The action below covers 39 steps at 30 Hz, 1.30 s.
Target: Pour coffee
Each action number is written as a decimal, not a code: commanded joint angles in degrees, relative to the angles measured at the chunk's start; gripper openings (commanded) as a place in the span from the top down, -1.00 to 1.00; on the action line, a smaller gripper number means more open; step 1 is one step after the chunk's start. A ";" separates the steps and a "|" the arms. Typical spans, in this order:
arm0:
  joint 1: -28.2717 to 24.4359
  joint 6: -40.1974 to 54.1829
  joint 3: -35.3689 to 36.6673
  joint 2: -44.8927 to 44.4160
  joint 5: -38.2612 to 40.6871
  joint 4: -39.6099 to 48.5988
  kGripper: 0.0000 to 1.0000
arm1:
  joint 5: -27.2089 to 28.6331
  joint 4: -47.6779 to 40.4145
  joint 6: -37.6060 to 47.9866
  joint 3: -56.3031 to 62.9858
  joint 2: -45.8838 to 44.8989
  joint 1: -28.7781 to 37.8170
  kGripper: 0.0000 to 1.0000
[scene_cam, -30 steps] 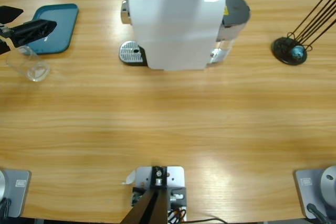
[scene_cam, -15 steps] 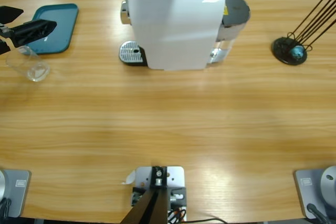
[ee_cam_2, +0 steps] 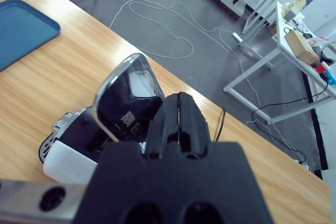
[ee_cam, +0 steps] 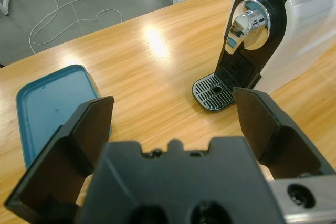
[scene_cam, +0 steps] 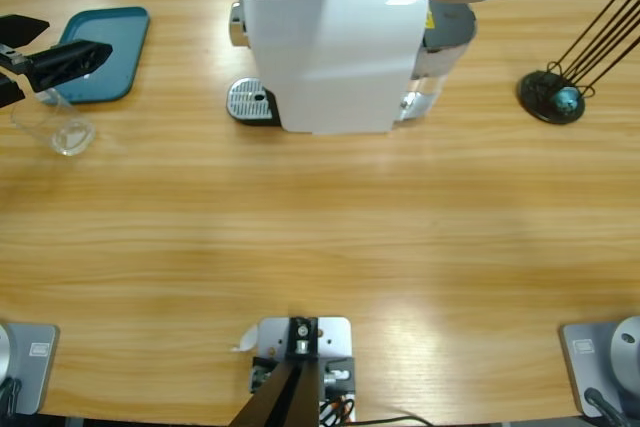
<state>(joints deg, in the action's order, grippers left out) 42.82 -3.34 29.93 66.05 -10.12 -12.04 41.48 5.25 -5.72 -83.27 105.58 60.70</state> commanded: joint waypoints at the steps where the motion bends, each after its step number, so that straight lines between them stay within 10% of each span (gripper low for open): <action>1: -0.37 -0.53 -2.16 1.54 0.72 -0.62 -0.95 | -3.37 -0.42 2.78 5.40 7.73 1.62 1.00; 39: -0.37 -0.44 -2.42 -1.08 0.63 0.96 -0.95 | -5.18 -3.56 7.56 11.07 11.75 1.18 1.00</action>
<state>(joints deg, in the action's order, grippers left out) 42.82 -3.49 29.72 66.01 -10.12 -12.02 38.64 1.41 0.82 -79.49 109.20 60.61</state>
